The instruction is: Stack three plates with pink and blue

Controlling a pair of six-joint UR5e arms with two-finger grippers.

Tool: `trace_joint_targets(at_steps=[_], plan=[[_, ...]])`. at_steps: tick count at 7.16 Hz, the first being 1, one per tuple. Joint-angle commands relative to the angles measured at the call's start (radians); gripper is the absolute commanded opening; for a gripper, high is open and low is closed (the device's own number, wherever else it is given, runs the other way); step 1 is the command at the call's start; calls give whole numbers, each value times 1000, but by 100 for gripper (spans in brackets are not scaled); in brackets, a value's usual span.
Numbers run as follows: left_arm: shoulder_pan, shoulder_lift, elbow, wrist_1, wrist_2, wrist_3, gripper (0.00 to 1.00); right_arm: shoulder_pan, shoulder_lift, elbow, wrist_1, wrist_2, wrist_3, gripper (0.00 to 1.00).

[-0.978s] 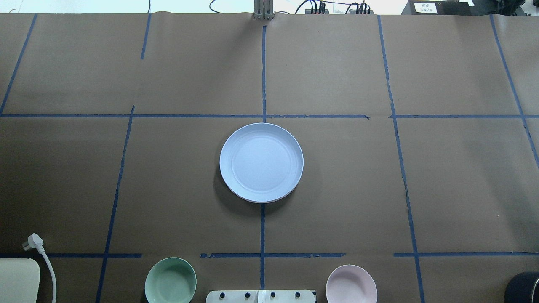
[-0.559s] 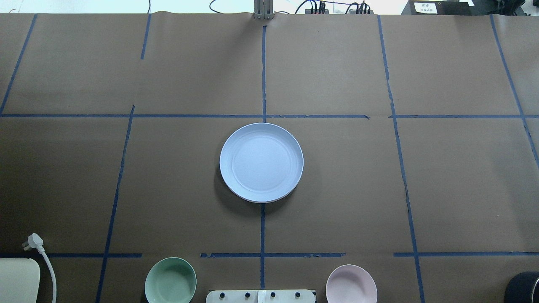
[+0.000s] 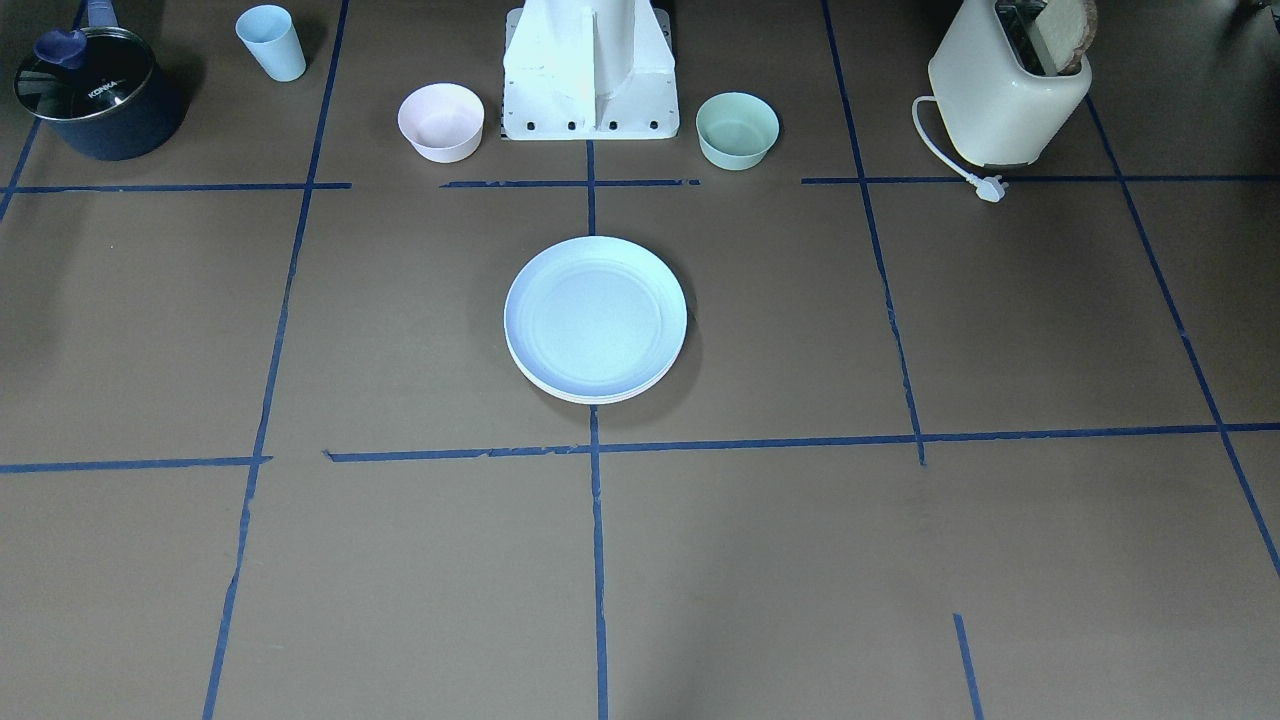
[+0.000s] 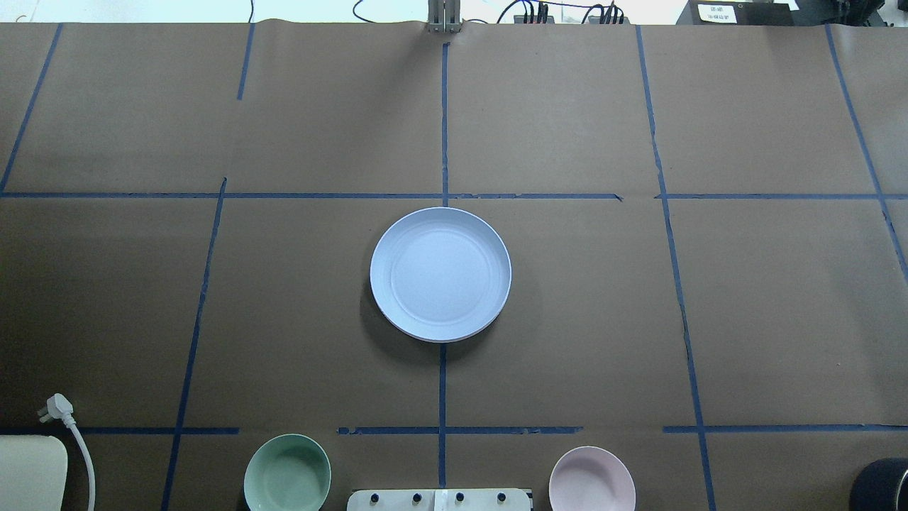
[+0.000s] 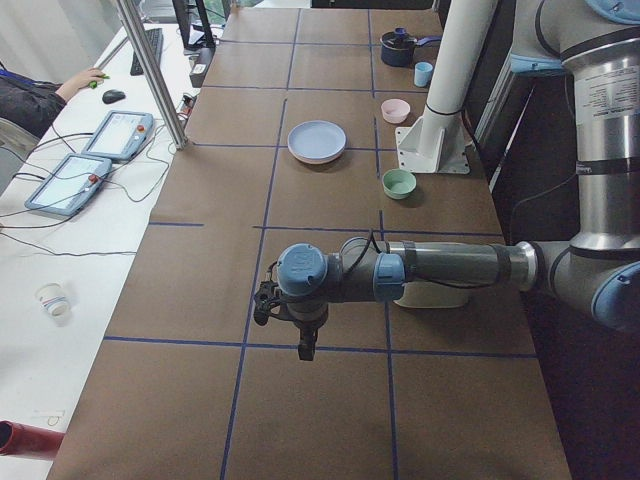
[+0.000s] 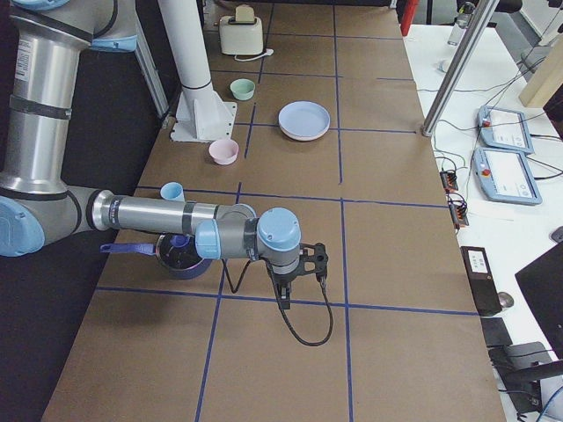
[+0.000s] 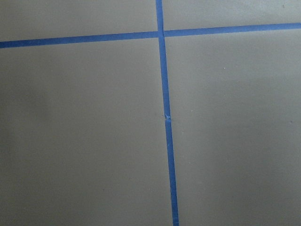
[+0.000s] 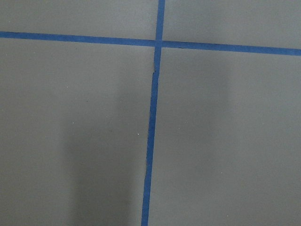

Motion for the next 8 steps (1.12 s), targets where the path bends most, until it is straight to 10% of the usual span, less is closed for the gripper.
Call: trace_joint_targets(at_steps=[1,8], plan=[[0,-1,-1,0,0,0,100,-9,0,0,0,0,1,100],[0,-2,10,-2,0,0,100,-33,0,1,1,2,1,100]])
